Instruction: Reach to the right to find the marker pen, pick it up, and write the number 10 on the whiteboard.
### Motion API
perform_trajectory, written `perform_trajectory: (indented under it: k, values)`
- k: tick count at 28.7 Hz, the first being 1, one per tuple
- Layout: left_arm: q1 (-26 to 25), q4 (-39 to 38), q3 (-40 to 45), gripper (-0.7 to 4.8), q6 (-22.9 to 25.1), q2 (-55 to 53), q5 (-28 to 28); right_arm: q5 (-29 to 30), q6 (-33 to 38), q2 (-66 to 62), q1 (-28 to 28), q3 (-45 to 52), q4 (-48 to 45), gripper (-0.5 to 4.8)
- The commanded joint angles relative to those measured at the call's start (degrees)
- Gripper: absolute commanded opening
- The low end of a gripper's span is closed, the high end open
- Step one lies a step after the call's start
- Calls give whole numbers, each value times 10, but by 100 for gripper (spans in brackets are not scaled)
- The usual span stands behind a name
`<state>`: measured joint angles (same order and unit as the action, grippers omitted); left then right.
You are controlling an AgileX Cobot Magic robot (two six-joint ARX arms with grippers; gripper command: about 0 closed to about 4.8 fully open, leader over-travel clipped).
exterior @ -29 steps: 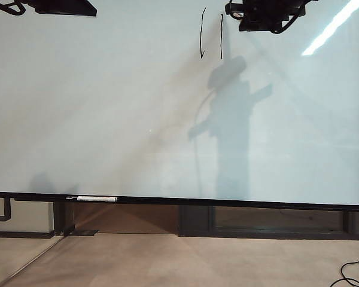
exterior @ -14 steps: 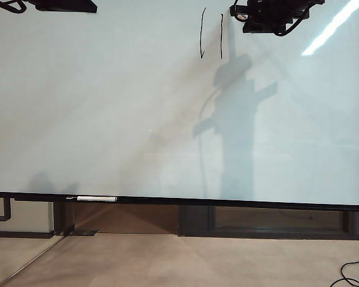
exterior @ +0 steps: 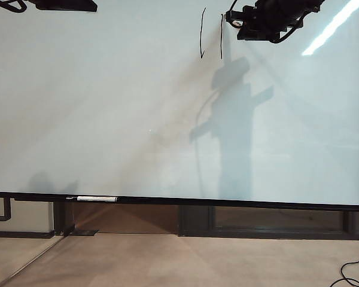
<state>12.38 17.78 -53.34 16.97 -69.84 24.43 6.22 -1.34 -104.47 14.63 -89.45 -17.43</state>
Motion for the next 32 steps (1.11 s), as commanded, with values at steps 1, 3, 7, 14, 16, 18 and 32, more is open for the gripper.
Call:
perform_trajectory:
  k: [1, 3, 7, 14, 16, 18, 32]
  values:
    - [1, 7, -2, -6, 2, 3, 2, 3, 3, 2, 0, -2, -30, -6]
    - [1, 7, -2, -6, 2, 3, 2, 3, 5, 2, 0, -2, -28, -6]
    - [1, 8, -2, -6, 4, 3, 2, 3, 5, -3, 0, -2, -25, -6]
    - [1, 8, -2, -6, 4, 3, 2, 0, 7, -7, 0, -2, -26, -6]
    - [1, 8, -2, -6, 5, 3, 2, -2, 7, -7, 0, -2, -26, -6]
    - [1, 8, -2, -6, 5, 3, 2, -15, 7, -7, 0, -2, -26, -6]
    - [1, 8, -2, -6, 5, 3, 2, -52, -5, -2, -10, -2, -1, -6]
